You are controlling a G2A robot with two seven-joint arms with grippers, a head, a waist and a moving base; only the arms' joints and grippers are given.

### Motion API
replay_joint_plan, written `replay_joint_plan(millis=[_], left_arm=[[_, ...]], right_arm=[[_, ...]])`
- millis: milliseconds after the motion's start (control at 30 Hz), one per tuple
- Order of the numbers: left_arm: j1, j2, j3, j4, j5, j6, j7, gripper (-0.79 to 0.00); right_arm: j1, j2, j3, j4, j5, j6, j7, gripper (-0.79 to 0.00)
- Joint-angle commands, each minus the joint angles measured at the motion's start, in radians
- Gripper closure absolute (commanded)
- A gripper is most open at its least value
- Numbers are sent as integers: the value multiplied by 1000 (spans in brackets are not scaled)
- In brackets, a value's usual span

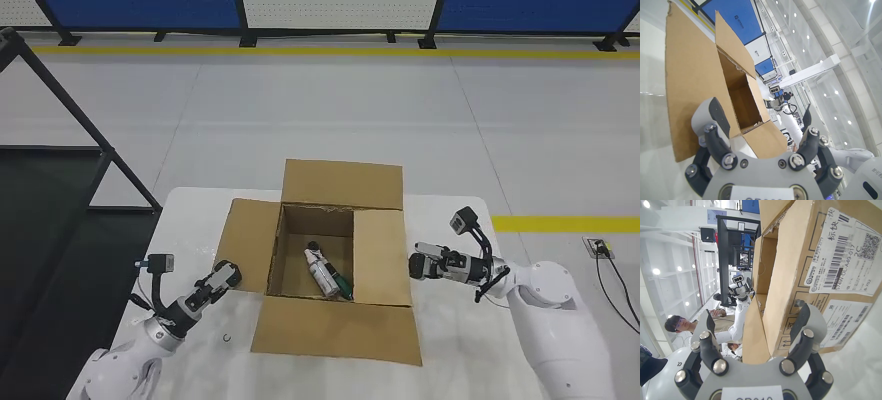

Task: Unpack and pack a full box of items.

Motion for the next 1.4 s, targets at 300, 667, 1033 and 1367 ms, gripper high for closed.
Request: replay_joint_plan(millis=[300,667,1033,1367], left_arm=[[26,0,-9,-65,2,-18,10,-785],[69,1,-17,-181,-23,7,-14,-785],[56,2,-7,-341,71,137,-16,-785],[-201,-3,152,-395,49,573,-183,-785]], right_arm=[[13,8,-33,27,21,-13,-4,-785],[24,11,-87,8,28,-13,-10,-785],[-55,33,-5,-84,106,-88,-131,-785],[-144,49,31,-219,185,-192,-94,-785]])
